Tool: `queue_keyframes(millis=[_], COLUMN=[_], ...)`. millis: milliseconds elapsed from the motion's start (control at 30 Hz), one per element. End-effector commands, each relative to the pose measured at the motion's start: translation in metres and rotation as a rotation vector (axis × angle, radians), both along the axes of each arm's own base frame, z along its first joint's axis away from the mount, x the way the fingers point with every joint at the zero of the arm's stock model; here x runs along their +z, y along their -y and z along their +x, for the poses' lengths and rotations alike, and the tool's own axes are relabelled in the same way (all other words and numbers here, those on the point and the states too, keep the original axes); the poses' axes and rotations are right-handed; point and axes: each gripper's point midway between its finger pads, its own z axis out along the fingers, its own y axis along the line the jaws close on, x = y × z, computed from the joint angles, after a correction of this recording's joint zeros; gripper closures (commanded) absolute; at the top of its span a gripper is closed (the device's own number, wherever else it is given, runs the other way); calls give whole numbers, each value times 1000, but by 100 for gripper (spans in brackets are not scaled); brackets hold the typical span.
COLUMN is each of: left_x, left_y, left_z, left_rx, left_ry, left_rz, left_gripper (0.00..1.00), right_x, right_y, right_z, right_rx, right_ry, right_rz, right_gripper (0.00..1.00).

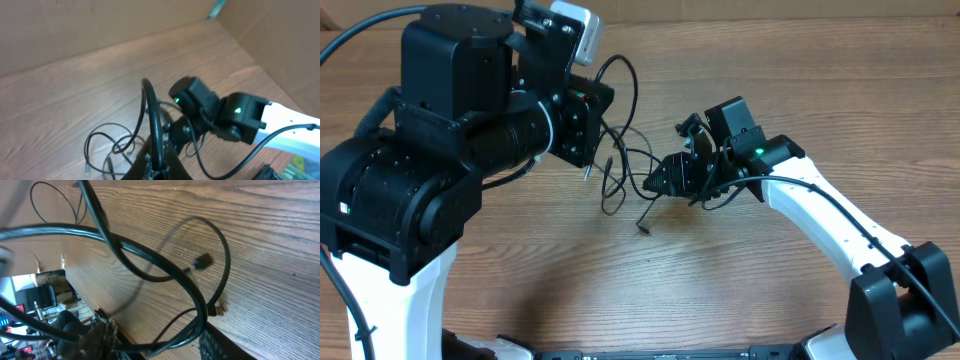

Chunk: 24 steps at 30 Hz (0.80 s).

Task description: Untangle cables

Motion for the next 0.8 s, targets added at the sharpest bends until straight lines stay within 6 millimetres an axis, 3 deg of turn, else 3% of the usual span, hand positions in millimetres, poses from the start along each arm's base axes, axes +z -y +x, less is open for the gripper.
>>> queue_keyframes(millis=[0,133,233,300,433,633,767], left_x=[16,33,45,53,57,59,61], left_y=[9,0,-19,-42,-94,-146,-168], left_z=[-6,-4,-1,3,16,27,29], left_rx=[-66,-39,17,92,266,436,503], left_ry=[52,118,158,185,206,218,227], left_rz=[-46,-66,-77,-79,-66,-51,-50], left_gripper=[96,96,96,96,96,96,96], right_x=[2,-25,-46,-60,-69,-70,-71], right_y=[4,33,61,90,124,147,154], right_z=[7,9,6,3,-2,-7,-8], right_rx=[-15,-90,-194,-310,-432,-503,-514], right_ry=[35,27,-18,-56,-83,-93,-102], right_rz=[-50,-234,-394,-530,-693,-799,-819], right_gripper=[55,62,65,65,65,63,60])
